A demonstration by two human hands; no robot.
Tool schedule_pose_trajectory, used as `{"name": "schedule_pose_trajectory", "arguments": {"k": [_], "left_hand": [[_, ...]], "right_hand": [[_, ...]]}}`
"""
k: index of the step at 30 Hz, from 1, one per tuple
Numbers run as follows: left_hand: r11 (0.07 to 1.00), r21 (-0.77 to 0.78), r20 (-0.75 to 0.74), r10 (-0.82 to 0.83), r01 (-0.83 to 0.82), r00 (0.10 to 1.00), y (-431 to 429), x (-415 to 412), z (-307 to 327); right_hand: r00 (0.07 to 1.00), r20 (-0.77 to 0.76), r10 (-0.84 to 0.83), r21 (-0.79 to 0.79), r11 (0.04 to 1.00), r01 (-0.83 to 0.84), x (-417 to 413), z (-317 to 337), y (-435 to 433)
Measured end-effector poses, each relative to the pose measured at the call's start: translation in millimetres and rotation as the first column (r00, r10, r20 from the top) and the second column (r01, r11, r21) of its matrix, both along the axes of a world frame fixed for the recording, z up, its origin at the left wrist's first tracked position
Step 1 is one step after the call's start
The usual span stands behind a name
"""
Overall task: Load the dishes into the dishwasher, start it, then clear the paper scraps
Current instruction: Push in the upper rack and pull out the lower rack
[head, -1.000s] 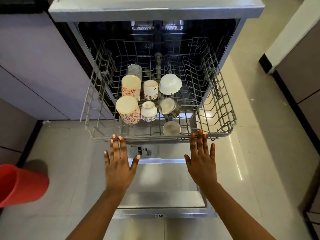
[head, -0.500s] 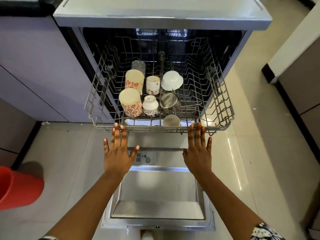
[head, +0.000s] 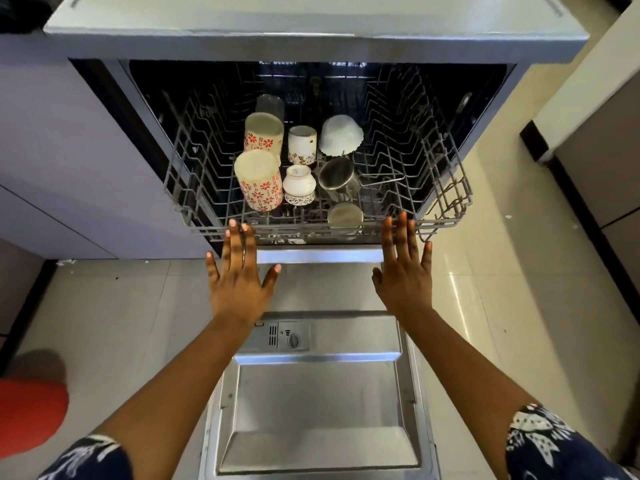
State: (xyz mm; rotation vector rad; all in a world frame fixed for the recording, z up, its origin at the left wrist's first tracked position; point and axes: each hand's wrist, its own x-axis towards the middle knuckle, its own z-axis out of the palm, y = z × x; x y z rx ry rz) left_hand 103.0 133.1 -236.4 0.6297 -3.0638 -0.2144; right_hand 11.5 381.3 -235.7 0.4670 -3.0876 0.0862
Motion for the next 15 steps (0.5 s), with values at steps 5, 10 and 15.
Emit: {"name": "schedule_pose_trajectory", "arguments": {"k": [5, 10, 15], "left_hand": [[1.000, 0.019, 0.045, 0.025, -0.026, 0.999, -22, -57, 8], [0.999, 0.003, -0.035, -0.036, 0.036, 0.999, -43, -76, -1], [0.998, 0.014, -0.061, -0.055, 0.056, 0.997, -51, -91, -3]], "right_hand": [[1.000, -0.009, 0.024, 0.014, 1.000, -0.024, -47, 11, -19], [0.998, -0.061, 0.022, -0.013, 1.000, -0.023, -65, 5, -33], [0.995, -0.092, 0.024, -0.026, 0.999, -0.026, -80, -1, -37]]}}
